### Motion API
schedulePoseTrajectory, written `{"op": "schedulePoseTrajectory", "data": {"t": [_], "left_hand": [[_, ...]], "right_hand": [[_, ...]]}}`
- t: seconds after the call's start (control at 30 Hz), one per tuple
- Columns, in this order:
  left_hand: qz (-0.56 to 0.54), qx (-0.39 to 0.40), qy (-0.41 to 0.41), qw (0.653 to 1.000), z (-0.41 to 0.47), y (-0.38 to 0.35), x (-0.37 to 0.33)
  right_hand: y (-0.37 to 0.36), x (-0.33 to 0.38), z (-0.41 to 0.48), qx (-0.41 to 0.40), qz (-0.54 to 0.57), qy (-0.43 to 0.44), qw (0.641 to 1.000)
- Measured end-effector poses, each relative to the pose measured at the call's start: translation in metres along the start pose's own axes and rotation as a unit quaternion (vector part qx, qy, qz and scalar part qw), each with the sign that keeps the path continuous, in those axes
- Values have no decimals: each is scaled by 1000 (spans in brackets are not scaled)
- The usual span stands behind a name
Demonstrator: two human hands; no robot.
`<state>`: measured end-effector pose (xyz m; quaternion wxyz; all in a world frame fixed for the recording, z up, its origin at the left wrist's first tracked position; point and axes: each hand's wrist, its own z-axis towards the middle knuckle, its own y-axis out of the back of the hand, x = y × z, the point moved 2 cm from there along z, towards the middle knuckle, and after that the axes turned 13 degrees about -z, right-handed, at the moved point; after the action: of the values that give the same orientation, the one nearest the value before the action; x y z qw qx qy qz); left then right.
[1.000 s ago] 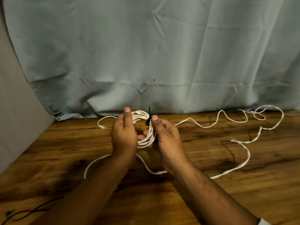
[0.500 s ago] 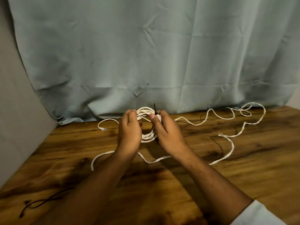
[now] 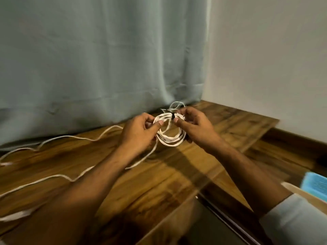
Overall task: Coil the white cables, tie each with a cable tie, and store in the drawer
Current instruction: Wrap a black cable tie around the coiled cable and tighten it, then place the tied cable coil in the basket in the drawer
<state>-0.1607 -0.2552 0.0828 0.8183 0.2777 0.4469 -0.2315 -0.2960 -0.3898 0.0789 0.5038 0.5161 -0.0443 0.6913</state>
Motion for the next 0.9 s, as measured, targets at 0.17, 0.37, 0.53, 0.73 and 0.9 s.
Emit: {"op": "schedulePoseTrajectory", "data": {"t": [0.17, 0.37, 0.53, 0.73, 0.9], "left_hand": [[-39, 124, 17, 991, -9, -113, -14], [-75, 252, 55, 963, -56, -230, -26], [-85, 327, 88, 937, -94, -291, -36], [-41, 419, 92, 903, -144, -353, -36], [24, 493, 106, 863, -180, -383, -32]], "right_hand": [[102, -34, -60, -56, -83, -73, 992], [207, -77, -140, -55, -131, -188, 972], [253, -103, -192, -54, -192, -263, 944], [288, -139, -259, -32, -285, -340, 895], [297, -153, -285, 53, -393, -355, 846]]}}
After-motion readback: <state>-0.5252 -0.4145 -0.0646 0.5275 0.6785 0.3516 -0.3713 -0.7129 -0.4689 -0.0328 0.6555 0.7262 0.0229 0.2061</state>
